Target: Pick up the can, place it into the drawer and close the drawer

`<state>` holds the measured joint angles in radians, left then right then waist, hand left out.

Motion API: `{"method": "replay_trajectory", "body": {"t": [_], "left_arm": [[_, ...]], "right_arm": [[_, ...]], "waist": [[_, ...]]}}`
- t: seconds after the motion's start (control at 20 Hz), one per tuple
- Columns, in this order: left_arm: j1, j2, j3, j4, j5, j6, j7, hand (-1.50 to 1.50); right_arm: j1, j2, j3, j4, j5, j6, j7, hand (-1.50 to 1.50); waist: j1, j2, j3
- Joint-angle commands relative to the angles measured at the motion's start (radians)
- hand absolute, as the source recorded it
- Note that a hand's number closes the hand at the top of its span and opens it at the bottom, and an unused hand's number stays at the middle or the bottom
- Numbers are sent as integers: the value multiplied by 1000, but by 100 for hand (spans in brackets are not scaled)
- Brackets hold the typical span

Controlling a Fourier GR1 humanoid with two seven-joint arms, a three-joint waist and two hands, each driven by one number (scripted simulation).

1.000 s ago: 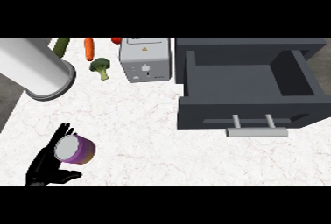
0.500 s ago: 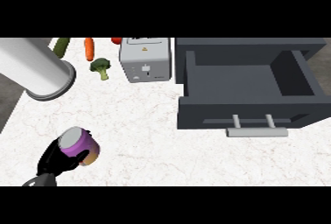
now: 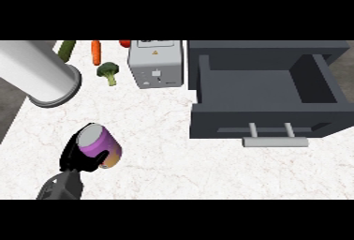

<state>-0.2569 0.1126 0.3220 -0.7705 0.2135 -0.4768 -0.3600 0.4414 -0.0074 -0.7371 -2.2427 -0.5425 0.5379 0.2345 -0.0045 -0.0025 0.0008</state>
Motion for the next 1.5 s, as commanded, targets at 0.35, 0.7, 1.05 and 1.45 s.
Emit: {"method": "replay_trajectory", "body": {"t": [0.35,0.7,1.05,1.45], "left_arm": [[-71,-112,-161,-236,112,378,73,150],[-85,-111,-226,-508,72,513,234,150],[-223,-107,-288,-622,56,668,425,150],[-386,-101,-312,-558,14,753,489,150]], "right_arm": [[-42,-89,-52,25,-79,-56,49,-150],[31,7,33,-52,-13,-65,13,-150],[21,7,44,-78,4,-73,26,-150],[52,7,21,-127,-63,-90,44,-150]], "waist": [[1,0,0],[0,-1,0],[-1,1,0],[-8,2,-1]]}}
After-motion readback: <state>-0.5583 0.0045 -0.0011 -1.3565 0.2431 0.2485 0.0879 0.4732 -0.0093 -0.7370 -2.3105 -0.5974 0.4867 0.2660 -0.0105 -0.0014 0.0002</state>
